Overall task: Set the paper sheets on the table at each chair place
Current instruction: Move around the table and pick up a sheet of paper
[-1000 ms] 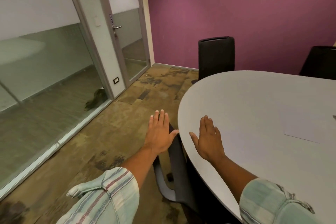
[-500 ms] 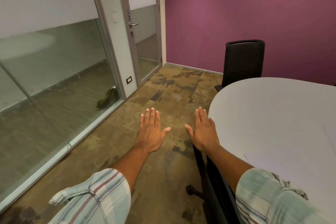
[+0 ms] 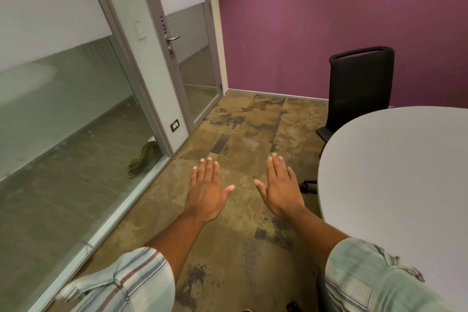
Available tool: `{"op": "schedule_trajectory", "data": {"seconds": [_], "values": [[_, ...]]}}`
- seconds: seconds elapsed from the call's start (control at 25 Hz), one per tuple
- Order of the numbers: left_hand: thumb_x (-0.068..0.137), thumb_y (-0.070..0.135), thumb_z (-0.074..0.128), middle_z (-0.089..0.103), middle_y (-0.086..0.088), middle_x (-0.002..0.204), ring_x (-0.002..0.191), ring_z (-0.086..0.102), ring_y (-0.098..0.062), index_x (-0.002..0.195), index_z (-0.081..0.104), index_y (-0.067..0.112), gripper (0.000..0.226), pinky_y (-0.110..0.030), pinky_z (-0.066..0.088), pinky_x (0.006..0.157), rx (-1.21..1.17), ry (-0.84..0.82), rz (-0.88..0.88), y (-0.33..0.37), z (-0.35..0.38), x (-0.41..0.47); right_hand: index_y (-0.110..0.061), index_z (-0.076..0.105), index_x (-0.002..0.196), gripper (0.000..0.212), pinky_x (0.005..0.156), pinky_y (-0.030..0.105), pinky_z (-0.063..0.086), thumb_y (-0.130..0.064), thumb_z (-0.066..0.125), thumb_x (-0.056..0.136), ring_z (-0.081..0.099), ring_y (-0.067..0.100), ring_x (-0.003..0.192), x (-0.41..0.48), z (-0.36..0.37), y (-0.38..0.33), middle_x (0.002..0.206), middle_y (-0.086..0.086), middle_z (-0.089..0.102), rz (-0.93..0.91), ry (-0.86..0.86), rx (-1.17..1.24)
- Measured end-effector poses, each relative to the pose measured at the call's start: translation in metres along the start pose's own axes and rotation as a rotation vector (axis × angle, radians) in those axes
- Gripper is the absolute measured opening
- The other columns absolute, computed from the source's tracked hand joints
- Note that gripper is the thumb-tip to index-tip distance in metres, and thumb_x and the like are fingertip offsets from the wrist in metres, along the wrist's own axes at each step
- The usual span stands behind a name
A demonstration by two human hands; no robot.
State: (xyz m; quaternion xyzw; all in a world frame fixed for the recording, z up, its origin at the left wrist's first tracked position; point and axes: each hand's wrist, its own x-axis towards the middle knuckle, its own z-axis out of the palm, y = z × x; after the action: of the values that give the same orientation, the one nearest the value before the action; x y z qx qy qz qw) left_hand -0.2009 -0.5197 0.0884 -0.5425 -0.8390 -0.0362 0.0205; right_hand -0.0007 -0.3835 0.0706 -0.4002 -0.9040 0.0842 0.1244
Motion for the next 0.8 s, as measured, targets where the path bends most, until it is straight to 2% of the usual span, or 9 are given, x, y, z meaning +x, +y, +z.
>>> {"op": "schedule_trajectory", "data": {"seconds": [0.4, 0.64, 0.8], "values": [[0.104, 0.071, 0.019, -0.003, -0.017, 0.178, 0.165, -0.008, -0.033, 0.168, 0.003, 0.006, 0.093, -0.051, -0.004, 0.133, 0.009, -0.061, 0.086, -0.02, 0.025, 0.224, -0.008, -0.001, 0.164, 0.087, 0.13, 0.048, 0.011, -0.068, 0.01, 0.103, -0.006, 0.027, 0.161, 0.183, 0.028, 0.05, 0.174, 0.012, -0.005, 0.123, -0.016, 0.006], [0.104, 0.071, 0.021, 0.0, -0.018, 0.178, 0.165, -0.006, -0.035, 0.168, 0.006, 0.005, 0.093, -0.053, 0.0, 0.133, 0.006, -0.051, 0.187, -0.011, 0.061, 0.381, -0.01, -0.006, 0.164, 0.087, 0.13, 0.049, 0.009, -0.07, 0.006, 0.102, -0.012, 0.026, 0.16, 0.3, 0.05, 0.108, 0.174, 0.01, -0.013, 0.171, -0.005, -0.047], [0.104, 0.07, 0.02, -0.003, -0.018, 0.177, 0.165, -0.008, -0.035, 0.168, 0.003, 0.005, 0.093, -0.053, -0.003, 0.133, -0.012, -0.061, 0.249, -0.004, 0.082, 0.494, -0.012, -0.01, 0.164, 0.088, 0.13, 0.049, 0.007, -0.072, 0.006, 0.102, -0.017, 0.024, 0.159, 0.396, 0.066, 0.149, 0.173, 0.008, -0.017, 0.232, 0.003, -0.069]]}}
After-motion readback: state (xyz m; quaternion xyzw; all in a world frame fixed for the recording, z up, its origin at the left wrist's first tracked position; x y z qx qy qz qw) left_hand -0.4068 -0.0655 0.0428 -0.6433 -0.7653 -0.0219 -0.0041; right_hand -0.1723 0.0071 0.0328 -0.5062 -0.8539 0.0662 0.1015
